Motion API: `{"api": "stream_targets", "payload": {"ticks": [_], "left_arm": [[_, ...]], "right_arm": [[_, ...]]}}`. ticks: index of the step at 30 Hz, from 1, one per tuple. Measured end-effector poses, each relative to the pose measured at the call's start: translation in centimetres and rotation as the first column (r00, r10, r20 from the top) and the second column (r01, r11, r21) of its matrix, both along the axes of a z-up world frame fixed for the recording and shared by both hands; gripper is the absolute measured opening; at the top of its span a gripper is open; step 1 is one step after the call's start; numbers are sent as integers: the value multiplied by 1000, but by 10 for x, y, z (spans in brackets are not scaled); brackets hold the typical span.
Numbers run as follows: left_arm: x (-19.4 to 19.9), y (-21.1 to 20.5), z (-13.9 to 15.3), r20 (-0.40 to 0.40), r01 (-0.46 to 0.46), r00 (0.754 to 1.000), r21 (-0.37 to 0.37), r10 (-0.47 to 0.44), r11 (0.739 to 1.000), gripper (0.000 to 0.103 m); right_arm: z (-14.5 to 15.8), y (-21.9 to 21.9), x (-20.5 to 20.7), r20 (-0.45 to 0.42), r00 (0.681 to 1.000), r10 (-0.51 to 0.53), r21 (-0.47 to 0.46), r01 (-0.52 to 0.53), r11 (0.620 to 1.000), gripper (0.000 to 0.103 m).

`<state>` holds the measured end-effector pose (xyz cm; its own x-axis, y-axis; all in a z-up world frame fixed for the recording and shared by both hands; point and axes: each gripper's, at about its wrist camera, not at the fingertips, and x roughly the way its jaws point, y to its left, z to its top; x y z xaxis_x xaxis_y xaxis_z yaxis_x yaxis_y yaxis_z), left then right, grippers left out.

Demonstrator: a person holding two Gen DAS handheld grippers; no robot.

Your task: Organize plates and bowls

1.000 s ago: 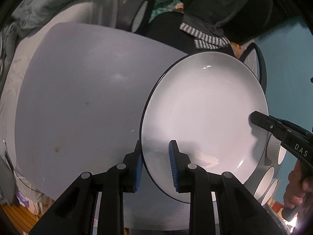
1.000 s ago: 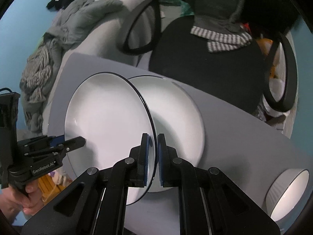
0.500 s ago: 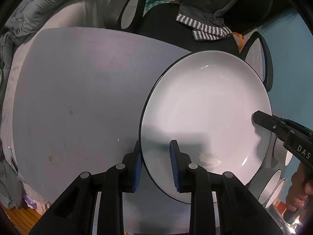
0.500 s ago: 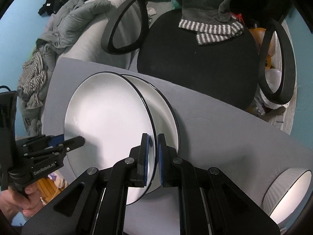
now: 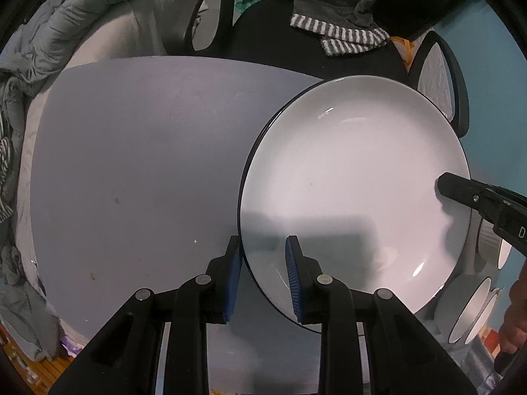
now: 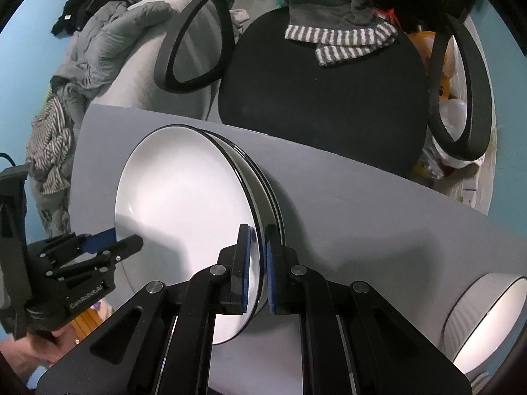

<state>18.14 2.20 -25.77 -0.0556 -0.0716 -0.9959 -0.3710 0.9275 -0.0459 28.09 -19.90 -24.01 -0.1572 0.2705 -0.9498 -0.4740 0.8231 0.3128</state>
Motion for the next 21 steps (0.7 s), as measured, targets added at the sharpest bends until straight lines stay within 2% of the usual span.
{"api": "stream_targets", "payload": {"ticks": [6,10,15,16,17,18,21], "left_arm": [[2,1,2,7,12,1000,15,-12,1000,26],[3,2,8,16,20,1000,32,-20,999,27],[3,1,15,37,21,999,24,-22,1000,27],[3,1,16,41,19,999,21,-20,1000,27],[2,1,17,44,17,999,26,-18,1000,33],[0,1,20,56,13,998,31,-15,999,35],[-3,2,27,72,11,997,20,-12,1000,36]], "right_arm": [[0,5,0,-29,999,-21,-44,20,999,13],[1,10,-2,-40,999,-23,-71,21,997,24],[8,14,-5,-3,1000,-21,-119,20,993,26],[10,15,-6,18,1000,-16,-136,19,991,32],[13,16,-6,44,999,-8,-150,15,989,33],[16,16,-6,50,999,-5,-145,12,989,33],[22,19,-7,52,999,-3,-135,10,991,33]]}}
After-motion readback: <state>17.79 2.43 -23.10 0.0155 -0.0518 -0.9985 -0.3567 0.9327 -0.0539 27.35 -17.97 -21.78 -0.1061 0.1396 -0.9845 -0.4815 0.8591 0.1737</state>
